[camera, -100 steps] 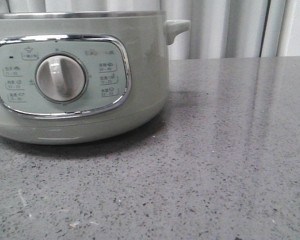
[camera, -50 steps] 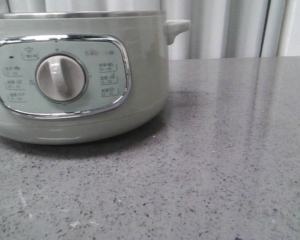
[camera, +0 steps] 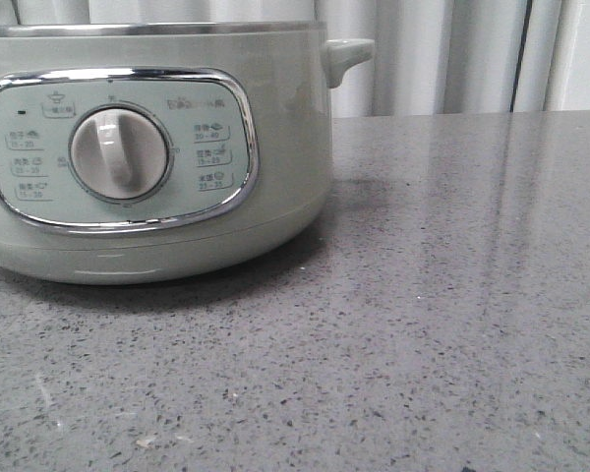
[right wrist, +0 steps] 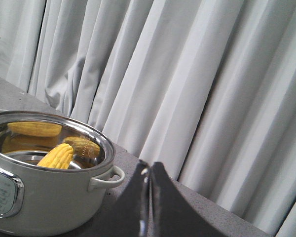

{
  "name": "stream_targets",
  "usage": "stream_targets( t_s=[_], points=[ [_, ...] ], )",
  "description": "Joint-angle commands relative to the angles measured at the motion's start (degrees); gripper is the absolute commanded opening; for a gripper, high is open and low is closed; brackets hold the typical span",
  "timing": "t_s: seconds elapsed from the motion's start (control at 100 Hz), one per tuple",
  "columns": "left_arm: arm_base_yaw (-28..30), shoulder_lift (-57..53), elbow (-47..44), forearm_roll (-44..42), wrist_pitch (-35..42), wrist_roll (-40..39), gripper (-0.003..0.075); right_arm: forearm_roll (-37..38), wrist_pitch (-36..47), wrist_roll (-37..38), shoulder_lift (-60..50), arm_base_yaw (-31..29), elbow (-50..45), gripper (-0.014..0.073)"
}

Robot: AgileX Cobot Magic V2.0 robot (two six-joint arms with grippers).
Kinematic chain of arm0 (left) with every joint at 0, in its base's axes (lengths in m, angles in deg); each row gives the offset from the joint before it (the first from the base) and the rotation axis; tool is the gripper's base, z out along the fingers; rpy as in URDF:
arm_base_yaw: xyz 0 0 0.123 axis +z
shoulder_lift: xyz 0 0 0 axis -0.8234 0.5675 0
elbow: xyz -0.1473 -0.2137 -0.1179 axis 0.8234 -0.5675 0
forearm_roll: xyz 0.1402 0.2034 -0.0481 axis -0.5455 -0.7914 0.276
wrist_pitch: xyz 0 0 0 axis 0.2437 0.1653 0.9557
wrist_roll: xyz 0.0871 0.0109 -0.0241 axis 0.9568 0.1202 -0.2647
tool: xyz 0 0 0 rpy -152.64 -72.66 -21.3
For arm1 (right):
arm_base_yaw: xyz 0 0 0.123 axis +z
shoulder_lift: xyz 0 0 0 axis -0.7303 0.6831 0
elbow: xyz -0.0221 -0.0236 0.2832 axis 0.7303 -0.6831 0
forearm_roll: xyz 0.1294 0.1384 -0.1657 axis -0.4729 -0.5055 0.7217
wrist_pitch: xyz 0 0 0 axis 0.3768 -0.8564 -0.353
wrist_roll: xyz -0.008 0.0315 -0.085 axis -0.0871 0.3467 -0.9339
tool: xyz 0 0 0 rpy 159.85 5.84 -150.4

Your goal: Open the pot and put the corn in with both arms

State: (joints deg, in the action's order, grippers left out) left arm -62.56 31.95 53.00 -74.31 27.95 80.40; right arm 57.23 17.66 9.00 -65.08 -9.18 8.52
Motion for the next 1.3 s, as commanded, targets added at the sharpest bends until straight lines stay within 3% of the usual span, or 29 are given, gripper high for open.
stream_targets(
  t_s=[0.0, 0.67, 0.93, 1.16, 1.29],
  points=[
    [-0.48, -1.66, -1.13, 0.63, 2.49, -0.74, -0.002, 1.4, 4.14, -0.46, 0.54, -0.21, 1.29, -0.0064],
    [-0.48, -1.66, -1.13, 0.63, 2.49, -0.74, -0.002, 1.4, 2.66, -0.46, 0.54, -0.21, 1.05, -0.0064],
    [-0.48, -1.66, -1.13, 0.63, 2.49, -0.74, -0.002, 1.43, 2.37, -0.46, 0.54, -0.5, -3.82, -0.0064],
    [-0.48, -1.66, -1.13, 0.63, 2.49, -0.74, -0.002, 0.08, 6.45, -0.26, 0.43, -8.83, -12.22, -0.0064],
    [-0.48, -1.66, -1.13, 0.63, 2.49, -0.74, -0.002, -8.95, 10.01, -0.11, 0.32, -16.58, -18.51, -0.0064]
  ],
)
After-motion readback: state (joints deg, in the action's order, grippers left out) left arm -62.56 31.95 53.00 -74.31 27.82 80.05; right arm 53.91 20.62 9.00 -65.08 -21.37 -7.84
